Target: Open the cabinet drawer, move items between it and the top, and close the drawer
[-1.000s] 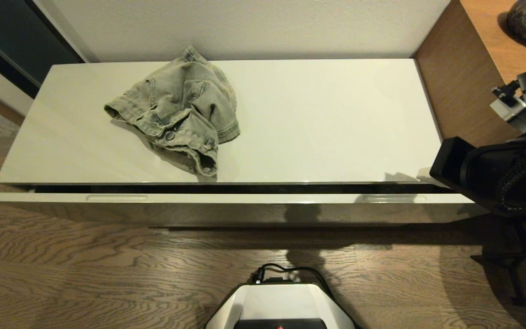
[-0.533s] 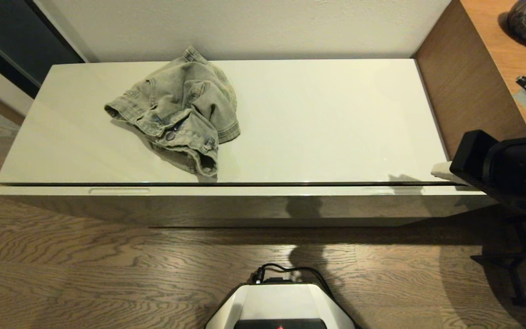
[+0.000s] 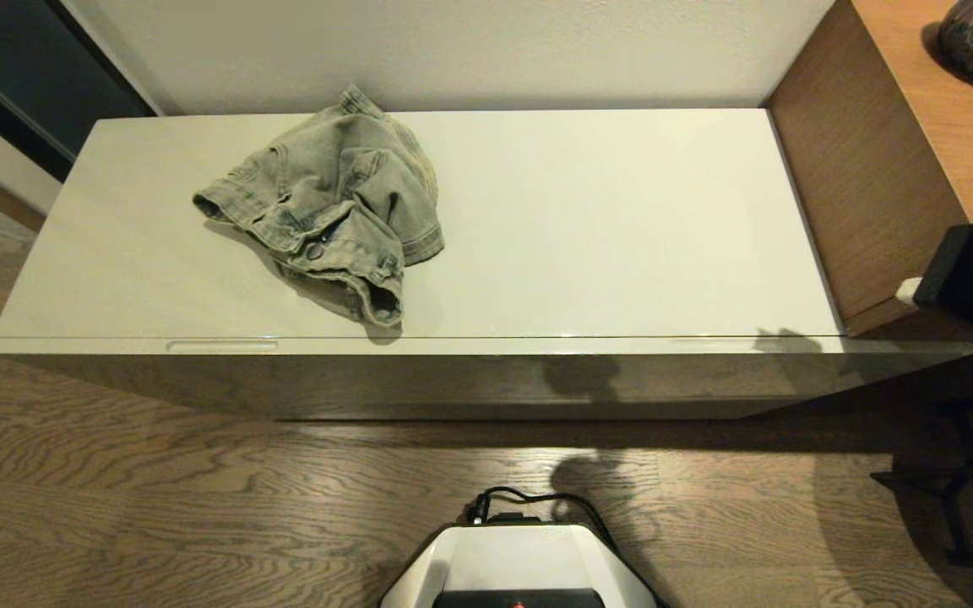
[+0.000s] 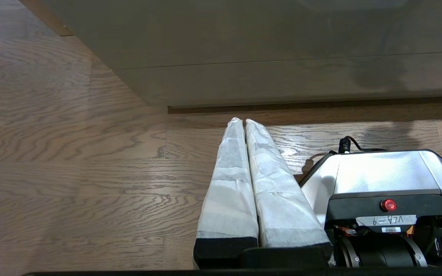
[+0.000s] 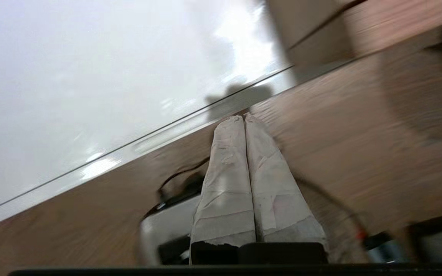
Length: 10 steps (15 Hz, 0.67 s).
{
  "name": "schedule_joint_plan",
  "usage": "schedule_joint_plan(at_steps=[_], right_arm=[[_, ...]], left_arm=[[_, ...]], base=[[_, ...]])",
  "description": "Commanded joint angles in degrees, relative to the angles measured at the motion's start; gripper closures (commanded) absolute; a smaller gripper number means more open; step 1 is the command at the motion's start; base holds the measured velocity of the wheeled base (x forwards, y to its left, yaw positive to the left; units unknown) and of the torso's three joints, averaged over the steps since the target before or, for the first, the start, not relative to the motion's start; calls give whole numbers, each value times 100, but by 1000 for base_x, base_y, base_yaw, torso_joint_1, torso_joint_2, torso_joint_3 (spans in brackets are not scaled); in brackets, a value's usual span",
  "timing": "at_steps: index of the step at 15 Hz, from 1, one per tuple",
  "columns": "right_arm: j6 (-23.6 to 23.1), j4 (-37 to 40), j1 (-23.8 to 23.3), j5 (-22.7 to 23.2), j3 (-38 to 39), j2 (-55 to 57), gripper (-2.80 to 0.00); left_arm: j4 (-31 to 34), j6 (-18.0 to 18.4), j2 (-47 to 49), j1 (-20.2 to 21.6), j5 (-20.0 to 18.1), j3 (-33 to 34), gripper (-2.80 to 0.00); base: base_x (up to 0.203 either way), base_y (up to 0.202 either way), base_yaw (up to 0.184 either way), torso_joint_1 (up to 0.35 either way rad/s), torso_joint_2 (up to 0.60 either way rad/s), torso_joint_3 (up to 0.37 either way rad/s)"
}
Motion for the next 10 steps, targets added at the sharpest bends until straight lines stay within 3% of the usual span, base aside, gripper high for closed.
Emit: schedule_joint_plan(at_steps=[1,5,8,10], right_arm=[[-255,187,-385,-150,121,-688,0],[-1014,1050,-945,-471,170,-1920,0],[-1783,2080,-1271,-667,272,-3573,0],[-2212,2780,-2135,-352,399,-4348,0]], left_arm=[[7,1,9,7,2,0,0],[3,1,9,7,2,0,0],[-2,1,9,7,2,0,0],[7,1,9,7,2,0,0]], base=[[0,0,0,0,0,0],[0,0,0,0,0,0],[0,0,0,0,0,0],[0,0,0,0,0,0]])
